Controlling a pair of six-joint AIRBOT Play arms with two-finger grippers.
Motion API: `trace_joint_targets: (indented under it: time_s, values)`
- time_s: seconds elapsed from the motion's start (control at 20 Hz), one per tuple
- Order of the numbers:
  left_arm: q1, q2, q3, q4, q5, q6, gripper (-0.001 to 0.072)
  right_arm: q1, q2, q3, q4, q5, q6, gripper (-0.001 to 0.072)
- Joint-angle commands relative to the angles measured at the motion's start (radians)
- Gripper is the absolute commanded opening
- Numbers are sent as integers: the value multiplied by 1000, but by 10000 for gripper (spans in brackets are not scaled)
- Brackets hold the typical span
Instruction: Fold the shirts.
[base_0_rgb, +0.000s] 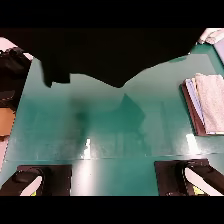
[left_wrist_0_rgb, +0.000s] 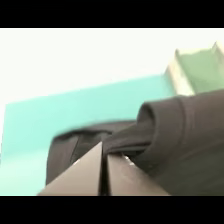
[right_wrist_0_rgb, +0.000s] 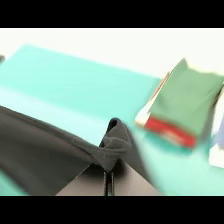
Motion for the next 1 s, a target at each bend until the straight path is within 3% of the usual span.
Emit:
trace_joint_targets:
  time_s: [0.0,0.25,0.45,0.55,0.8,0.95]
  values:
    - [1,100,78,-24,-7,-1,20,-67,64,109,-15,22,11,16]
    - [1,85,71,-82,-93,3,20,-122,-32,203,-4,99,37,15]
    - [1,-61,-104,-113,-252,3,20,-121,-176,36,74,118,44,15]
    - [1,-163,-246,-160,-265,44,20,-90,-276,-56,41,120,43,15]
    - [1,-468,-486,-219,-38,163,21,1,-518,-201,-41,60,69,16]
    - [3,-593,-476,-211,82,154,25,27,-619,-175,-40,33,100,17]
